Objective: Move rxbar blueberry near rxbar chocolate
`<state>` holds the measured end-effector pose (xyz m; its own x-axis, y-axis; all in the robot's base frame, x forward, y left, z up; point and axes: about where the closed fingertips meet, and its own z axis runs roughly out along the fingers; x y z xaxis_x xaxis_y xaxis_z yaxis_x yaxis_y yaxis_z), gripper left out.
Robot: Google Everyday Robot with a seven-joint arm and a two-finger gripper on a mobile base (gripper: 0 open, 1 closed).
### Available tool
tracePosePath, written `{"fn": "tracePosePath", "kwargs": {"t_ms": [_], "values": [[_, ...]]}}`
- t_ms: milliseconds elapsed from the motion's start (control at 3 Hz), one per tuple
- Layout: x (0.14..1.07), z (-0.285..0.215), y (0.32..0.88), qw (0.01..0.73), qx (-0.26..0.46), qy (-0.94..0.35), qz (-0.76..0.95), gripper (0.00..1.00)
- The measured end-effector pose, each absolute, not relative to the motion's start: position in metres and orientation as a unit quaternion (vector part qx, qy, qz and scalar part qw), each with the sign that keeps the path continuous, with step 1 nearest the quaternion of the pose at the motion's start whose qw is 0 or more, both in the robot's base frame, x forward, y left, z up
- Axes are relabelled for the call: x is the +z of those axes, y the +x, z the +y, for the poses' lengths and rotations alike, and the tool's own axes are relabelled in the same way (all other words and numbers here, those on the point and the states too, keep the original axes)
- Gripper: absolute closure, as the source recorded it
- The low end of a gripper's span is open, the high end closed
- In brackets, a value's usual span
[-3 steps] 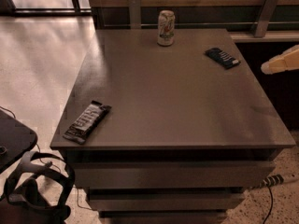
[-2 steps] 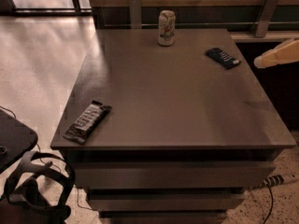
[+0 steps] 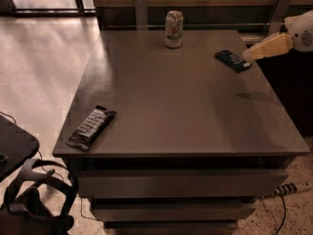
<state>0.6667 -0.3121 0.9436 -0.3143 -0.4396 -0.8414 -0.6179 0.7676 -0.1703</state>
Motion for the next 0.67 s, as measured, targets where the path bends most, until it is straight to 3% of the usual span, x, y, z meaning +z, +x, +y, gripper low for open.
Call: {"fn": "tracePosePath", "kwargs": {"t_ms": [667], "values": [[0.901,-0.284,0.729,0.5,0.118,-0.31,0.8,0.0]]}}
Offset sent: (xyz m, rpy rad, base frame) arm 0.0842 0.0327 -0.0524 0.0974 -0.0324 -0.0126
